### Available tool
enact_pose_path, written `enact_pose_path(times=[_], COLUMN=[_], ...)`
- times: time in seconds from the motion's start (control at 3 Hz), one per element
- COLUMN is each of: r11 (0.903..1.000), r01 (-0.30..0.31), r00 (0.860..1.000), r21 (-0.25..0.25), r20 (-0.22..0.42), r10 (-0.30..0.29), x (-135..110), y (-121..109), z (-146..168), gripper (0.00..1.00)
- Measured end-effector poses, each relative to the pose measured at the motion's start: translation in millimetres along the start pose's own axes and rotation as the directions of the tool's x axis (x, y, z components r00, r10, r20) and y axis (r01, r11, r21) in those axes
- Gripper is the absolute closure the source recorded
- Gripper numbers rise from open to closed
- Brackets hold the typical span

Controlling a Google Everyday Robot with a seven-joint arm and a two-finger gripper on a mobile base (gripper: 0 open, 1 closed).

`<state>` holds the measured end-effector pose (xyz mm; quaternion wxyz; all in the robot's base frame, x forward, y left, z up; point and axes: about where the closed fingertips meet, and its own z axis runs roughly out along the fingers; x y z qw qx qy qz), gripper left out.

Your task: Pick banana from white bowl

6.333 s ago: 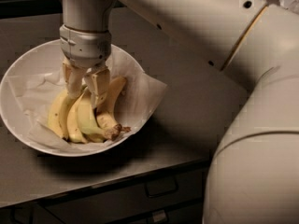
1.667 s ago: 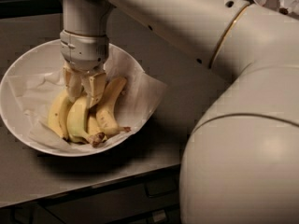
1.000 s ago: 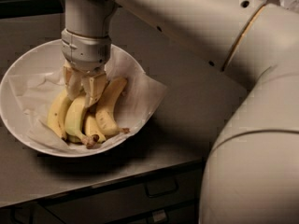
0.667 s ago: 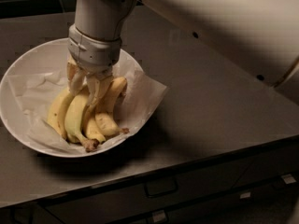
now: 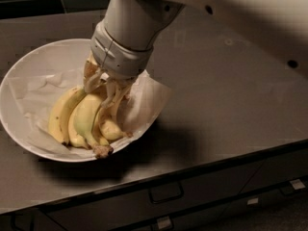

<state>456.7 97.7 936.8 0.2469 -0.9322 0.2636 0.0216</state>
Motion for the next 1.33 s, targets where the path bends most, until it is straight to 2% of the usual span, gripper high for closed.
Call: enact_pose_path(times=[0.67, 1.0, 1.33], r11=[0.9957, 0.9941, 0.9939], r01=[-0.018, -0.004, -0.002], r00=[0.996, 0.993, 0.992], r21=[0.091, 0.108, 0.110], r20=[-0.080, -0.120, -0.122], r10=[0.025, 0.017, 0.016], x=[6.6, 2.7, 2.2], y=[17.7, 10.9, 10.2], z=[-45.0, -71.8, -73.4], gripper=[1.00, 1.00, 1.00])
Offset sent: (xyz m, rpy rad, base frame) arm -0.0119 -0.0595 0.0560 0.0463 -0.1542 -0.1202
